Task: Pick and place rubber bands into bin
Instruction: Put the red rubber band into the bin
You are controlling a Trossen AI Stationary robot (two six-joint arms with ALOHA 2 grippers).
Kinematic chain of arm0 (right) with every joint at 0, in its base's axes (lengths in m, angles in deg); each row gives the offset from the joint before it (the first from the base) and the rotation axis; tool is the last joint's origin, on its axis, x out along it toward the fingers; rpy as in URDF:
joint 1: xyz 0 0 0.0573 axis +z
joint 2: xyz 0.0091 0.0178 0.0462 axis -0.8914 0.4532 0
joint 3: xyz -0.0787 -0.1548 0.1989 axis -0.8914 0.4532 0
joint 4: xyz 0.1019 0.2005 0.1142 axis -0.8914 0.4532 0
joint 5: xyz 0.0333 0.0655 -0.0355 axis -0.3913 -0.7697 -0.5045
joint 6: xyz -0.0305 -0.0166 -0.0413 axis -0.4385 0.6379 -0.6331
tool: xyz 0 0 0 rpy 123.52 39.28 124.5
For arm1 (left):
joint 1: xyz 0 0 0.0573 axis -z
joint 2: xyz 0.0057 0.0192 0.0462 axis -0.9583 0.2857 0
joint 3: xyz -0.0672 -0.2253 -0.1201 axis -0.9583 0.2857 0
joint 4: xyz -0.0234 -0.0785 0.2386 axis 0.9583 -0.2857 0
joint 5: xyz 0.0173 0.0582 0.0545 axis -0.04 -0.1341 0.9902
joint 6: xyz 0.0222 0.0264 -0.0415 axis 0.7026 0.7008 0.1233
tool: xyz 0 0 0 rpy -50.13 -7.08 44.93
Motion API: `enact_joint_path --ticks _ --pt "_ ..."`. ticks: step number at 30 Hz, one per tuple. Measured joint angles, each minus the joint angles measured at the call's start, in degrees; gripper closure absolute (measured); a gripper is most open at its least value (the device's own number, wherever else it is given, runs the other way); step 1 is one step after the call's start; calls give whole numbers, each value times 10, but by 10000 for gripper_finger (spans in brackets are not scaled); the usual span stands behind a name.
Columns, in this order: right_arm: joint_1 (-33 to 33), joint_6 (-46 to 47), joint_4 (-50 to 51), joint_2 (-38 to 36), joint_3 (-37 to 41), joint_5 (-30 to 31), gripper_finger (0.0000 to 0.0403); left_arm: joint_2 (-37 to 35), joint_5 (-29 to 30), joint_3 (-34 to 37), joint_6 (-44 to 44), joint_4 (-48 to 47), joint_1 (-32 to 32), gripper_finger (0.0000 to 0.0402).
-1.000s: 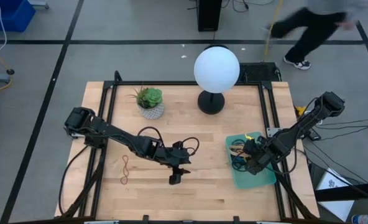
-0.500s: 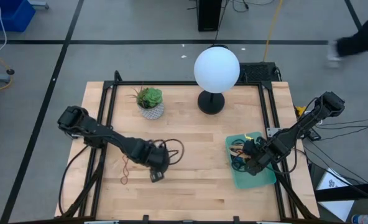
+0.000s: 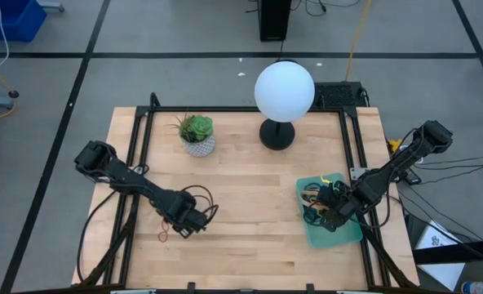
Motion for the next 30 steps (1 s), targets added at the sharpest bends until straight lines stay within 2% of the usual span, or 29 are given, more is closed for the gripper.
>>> enact_joint_path --ticks 6,10,15,19,26,30 --pt "0 0 0 0 0 -1 216 -20 -30 63 -19 15 16 195" --pt "0 0 -3 0 0 -1 219 -70 -33 123 -56 91 29 195" --pt "0 0 -6 0 0 -1 218 -122 -7 189 -133 180 40 195" --pt "0 -2 -11 0 0 -1 216 -124 -9 217 -184 184 41 195" --pt "0 -6 -22 0 0 -1 221 -124 -23 255 -215 264 40 195" --pt "0 -26 -34 0 0 -1 222 -124 -34 259 -238 269 40 195"
